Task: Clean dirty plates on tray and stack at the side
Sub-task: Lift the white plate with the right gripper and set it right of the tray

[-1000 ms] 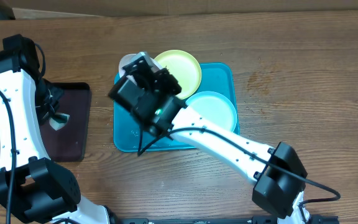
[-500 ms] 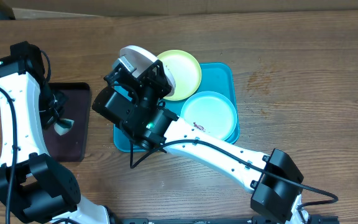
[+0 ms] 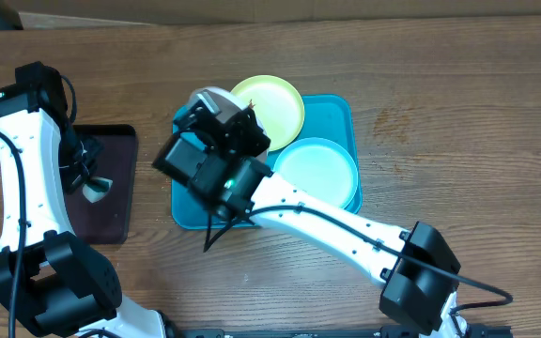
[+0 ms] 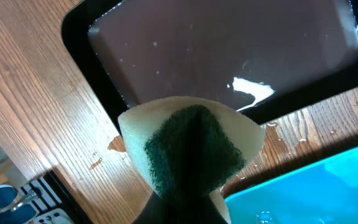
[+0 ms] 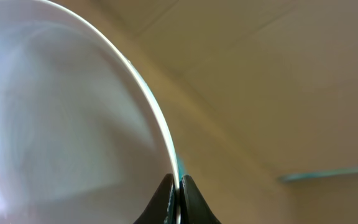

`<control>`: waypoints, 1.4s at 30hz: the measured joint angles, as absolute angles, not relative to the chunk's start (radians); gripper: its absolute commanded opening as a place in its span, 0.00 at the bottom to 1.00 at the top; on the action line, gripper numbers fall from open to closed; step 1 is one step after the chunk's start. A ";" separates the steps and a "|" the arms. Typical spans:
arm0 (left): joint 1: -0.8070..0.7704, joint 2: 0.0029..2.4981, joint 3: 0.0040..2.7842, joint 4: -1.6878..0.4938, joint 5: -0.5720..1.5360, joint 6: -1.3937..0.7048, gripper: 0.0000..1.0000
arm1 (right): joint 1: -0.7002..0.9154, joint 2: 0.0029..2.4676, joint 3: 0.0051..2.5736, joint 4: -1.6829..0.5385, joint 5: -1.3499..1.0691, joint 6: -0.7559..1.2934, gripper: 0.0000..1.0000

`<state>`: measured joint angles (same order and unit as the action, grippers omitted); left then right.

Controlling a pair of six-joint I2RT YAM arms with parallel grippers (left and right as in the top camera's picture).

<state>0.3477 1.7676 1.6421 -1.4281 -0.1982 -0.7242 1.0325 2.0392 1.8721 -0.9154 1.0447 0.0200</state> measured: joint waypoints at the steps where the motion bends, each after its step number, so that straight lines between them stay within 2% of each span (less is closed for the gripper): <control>1: 0.348 1.768 1.642 -1.428 -0.197 -0.723 0.04 | 1.015 2.039 1.872 -0.941 0.971 0.074 0.04; 6: 0.348 1.768 1.642 -1.428 -0.194 -0.722 0.04 | 0.881 2.023 1.872 -0.956 0.588 0.293 0.04; 10: 0.348 1.768 1.642 -1.428 -0.194 -0.722 0.04 | 0.744 1.962 1.872 -0.953 0.294 0.375 0.04; 16: 0.348 1.768 1.642 -1.427 -0.194 -0.714 0.04 | 0.418 1.900 1.879 -1.089 -0.060 0.424 0.04; 20: 0.348 1.768 1.642 -1.420 -0.193 -0.704 0.05 | 0.200 1.900 1.861 -1.171 -0.129 0.429 0.04; 25: 0.348 1.768 1.642 -1.420 -0.193 -0.703 0.04 | -0.038 1.900 1.760 -1.176 -0.069 0.420 0.04; 32: 0.348 1.768 1.642 -1.417 -0.192 -0.703 0.04 | -0.175 1.899 1.534 -1.025 -0.040 0.417 0.04; 36: 0.348 1.768 1.642 -1.417 -0.193 -0.703 0.04 | -0.192 1.899 1.435 -0.940 -0.037 0.419 0.04; 37: 0.348 1.768 1.642 -1.417 -0.193 -0.703 0.04 | -0.191 1.899 1.419 -0.926 -0.037 0.419 0.08; 38: 0.348 1.768 1.642 -1.417 -0.193 -0.703 0.04 | -0.189 1.899 1.403 -0.916 -0.038 0.420 0.27; 39: 0.348 1.768 1.642 -1.417 -0.193 -0.703 0.04 | -0.189 1.899 1.397 -0.915 -0.038 0.427 0.40; 40: 0.348 1.768 1.642 -1.417 -0.193 -0.703 0.04 | -0.189 1.899 1.393 -0.917 -0.039 0.422 0.46; 42: 0.348 1.768 1.642 -1.416 -0.193 -0.703 0.04 | -0.188 1.899 1.393 -0.917 -0.051 0.417 0.50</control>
